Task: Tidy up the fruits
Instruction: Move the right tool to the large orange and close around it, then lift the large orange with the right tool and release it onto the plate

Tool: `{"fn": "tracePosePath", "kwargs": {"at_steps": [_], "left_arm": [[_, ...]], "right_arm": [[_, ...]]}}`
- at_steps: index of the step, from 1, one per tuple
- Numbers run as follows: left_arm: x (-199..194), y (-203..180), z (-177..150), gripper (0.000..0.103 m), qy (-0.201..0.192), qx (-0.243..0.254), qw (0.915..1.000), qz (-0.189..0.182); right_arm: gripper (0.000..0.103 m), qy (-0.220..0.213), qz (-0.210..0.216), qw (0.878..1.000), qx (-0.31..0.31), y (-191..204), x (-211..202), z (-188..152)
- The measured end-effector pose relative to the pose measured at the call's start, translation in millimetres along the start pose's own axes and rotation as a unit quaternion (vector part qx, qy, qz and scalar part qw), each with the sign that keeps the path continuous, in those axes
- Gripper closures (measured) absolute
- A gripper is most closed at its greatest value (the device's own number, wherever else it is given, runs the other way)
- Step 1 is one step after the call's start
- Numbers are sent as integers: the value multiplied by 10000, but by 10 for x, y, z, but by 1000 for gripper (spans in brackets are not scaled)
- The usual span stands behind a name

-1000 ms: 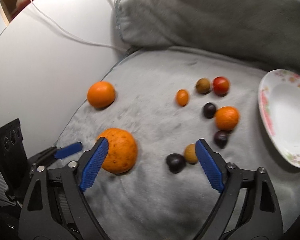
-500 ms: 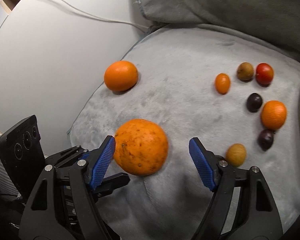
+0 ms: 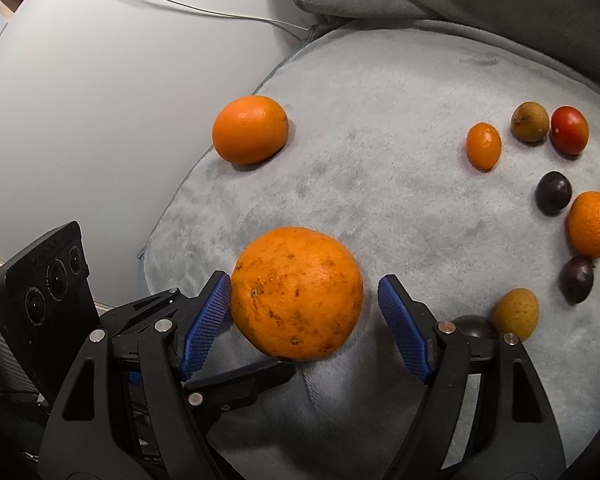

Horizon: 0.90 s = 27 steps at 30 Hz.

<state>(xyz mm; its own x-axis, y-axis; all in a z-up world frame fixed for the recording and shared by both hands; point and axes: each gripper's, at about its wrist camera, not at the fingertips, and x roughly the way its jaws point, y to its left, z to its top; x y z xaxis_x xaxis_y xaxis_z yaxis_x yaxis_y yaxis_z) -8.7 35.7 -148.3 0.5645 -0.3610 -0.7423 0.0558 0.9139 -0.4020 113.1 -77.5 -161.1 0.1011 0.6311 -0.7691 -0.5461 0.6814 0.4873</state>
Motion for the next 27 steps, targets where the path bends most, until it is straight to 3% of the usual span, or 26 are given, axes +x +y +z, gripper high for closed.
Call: {"fn": "tracePosePath", "kwargs": {"at_steps": [2, 13, 27], "left_arm": [[23, -33, -12, 47, 38, 123, 9999, 78], [36, -119, -36, 47, -65, 332, 9988, 343], [36, -458, 113, 48, -190, 707, 9973, 47]], "right_arm": [[30, 22, 80, 10000, -10, 0, 15, -8], [31, -68, -91, 9997, -209, 93, -8, -27], [32, -644, -492, 9964, -245, 12, -479, -141]]}}
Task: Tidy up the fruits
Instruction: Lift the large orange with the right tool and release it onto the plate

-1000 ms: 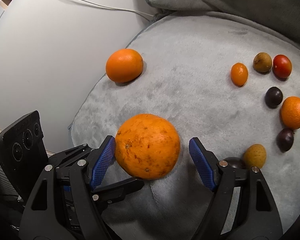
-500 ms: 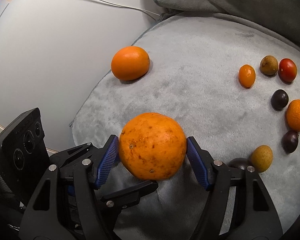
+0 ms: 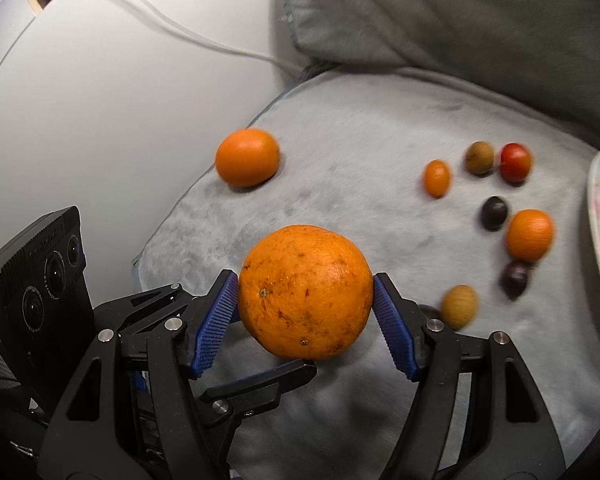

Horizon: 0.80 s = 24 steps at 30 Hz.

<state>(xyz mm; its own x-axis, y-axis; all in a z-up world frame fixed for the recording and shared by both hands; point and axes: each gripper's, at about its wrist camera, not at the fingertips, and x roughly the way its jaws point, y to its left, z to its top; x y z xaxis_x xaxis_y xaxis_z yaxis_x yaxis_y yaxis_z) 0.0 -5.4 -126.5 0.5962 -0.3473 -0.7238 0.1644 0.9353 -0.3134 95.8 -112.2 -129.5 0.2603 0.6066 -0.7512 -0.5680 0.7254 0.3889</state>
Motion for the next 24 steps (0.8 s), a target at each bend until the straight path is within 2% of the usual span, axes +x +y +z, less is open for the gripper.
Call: {"fn": "tracePosePath", "kwargs": {"at_steps": [15, 24], "left_arm": [[307, -742, 318, 48, -54, 738, 9954, -601], [572, -1089, 440, 48, 51, 1025, 9910, -860]], "right_arm": [[32, -752, -601, 9939, 538, -542, -797, -102], [32, -988, -806, 9871, 968, -934, -1081, -186]]}}
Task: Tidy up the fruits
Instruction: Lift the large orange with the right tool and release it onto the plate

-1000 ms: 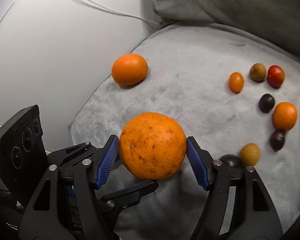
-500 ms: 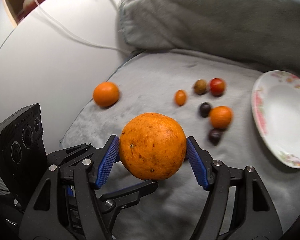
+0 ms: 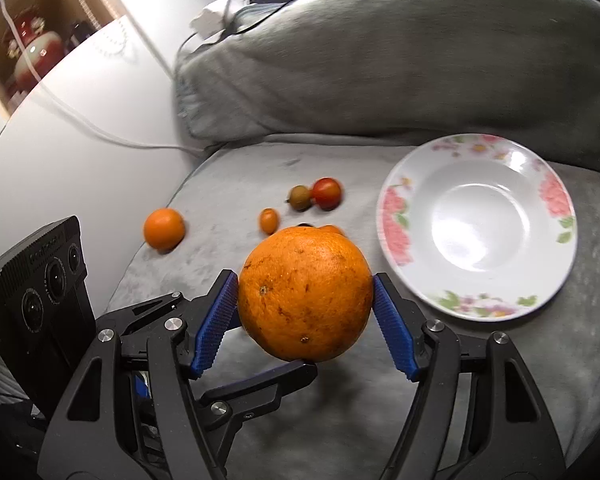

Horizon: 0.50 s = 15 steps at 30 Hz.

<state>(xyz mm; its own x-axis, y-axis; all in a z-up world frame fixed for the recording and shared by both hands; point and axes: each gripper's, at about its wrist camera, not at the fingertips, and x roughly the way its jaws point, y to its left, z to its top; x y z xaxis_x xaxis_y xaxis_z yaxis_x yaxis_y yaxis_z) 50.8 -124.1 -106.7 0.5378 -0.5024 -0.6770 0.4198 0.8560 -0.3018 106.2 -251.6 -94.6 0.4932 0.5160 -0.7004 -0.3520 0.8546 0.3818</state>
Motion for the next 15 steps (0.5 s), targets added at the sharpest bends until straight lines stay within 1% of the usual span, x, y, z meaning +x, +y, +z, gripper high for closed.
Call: {"fn": "tracePosePath", "kwargs": {"at_steps": [7, 15], "left_arm": [[181, -146, 110, 48, 87, 159, 9998, -76], [341, -228, 185, 48, 185, 233, 9995, -132]], "right_arm": [[32, -87, -96, 9994, 306, -277, -60, 26], [32, -123, -168, 9980, 596, -493, -96, 44]]}}
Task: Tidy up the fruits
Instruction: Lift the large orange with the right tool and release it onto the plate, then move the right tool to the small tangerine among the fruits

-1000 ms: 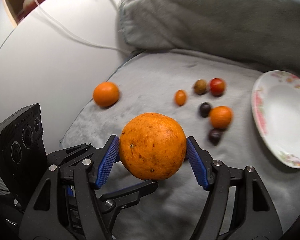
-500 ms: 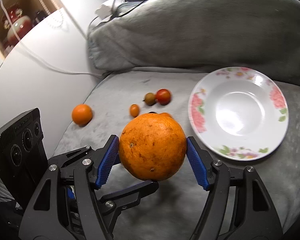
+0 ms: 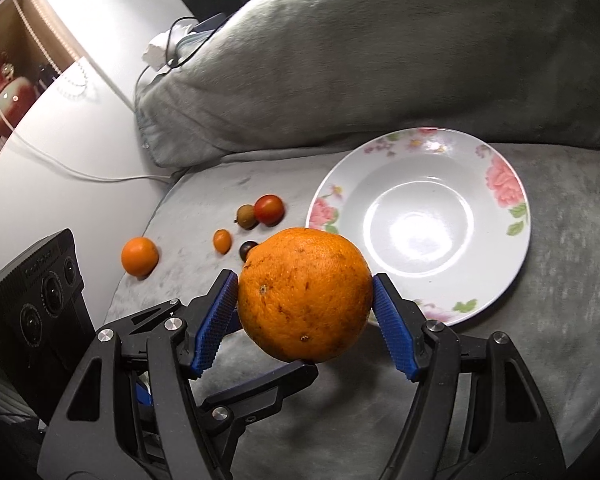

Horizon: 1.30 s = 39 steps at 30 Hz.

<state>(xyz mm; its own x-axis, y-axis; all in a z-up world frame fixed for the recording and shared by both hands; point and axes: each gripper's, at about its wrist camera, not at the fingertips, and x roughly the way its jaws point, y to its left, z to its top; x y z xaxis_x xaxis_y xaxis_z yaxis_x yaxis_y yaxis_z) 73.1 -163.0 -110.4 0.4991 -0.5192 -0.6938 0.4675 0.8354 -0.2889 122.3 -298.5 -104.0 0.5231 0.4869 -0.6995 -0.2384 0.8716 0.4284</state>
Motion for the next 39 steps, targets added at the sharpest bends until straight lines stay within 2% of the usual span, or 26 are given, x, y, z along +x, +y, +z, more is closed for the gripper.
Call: {"fn": "tracePosePath", "kwargs": {"at_steps": [11, 14, 23, 35, 39], "left_arm": [[96, -47, 60, 48, 33, 64, 10000, 42], [72, -44, 80, 54, -49, 94, 9999, 111], [-97, 99, 114, 54, -243, -27, 9995, 189], [-269, 216, 126, 54, -353, -205, 9987, 320], [-350, 271, 89, 51, -396, -280, 9981, 371]], "right_arm": [[31, -24, -2, 9995, 301, -152, 28, 34], [31, -199, -174, 9991, 319, -179, -23, 56], [31, -688, -301, 9953, 614, -350, -320, 127], [31, -970, -486, 9926, 548, -345, -542, 68], [26, -1039, -546, 9921, 434, -272, -585, 45]]}}
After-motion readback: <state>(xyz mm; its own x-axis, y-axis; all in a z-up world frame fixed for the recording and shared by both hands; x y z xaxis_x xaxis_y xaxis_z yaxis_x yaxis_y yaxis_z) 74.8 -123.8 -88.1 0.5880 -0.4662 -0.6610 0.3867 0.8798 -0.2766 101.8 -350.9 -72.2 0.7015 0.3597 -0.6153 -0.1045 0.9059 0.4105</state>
